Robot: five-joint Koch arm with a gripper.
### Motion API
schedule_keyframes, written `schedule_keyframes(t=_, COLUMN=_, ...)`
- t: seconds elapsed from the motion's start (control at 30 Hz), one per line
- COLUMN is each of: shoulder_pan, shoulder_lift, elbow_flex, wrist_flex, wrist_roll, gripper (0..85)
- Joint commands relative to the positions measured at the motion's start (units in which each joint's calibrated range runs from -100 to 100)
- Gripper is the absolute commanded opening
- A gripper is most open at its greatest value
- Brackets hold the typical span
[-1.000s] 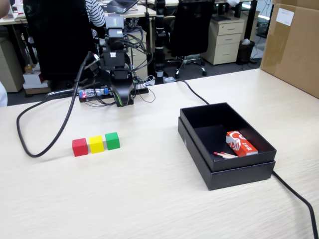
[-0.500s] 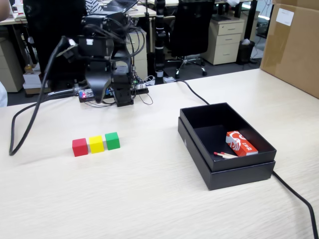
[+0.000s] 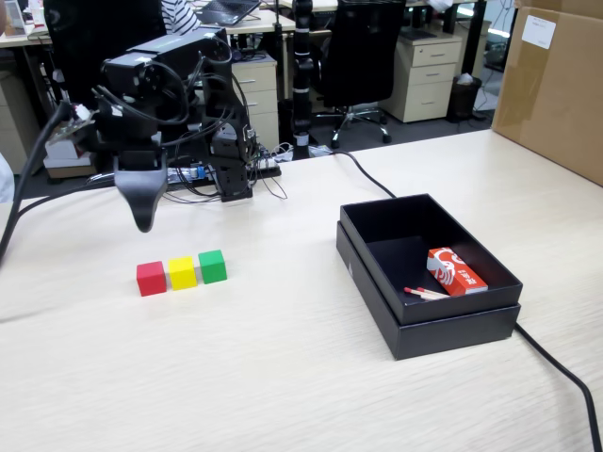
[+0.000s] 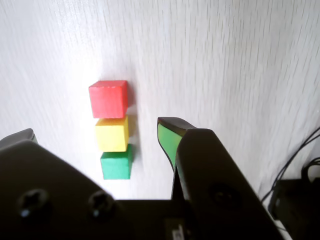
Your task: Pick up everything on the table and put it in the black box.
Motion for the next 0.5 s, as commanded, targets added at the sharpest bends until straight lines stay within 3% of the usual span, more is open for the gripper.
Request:
schedule_keyframes(t=0.0, shoulder_pan=-0.5, shoulder_lift=4.3, elbow_flex=6.1, wrist_flex=-0.1, wrist_roll=-1.0, gripper=47.5)
schedule_keyframes(t=0.47, shoulder_pan=-0.1, shoulder_lift=26.3, elbow_flex=14.4, wrist_flex=0.2, wrist_roll=-1.8, gripper=47.5)
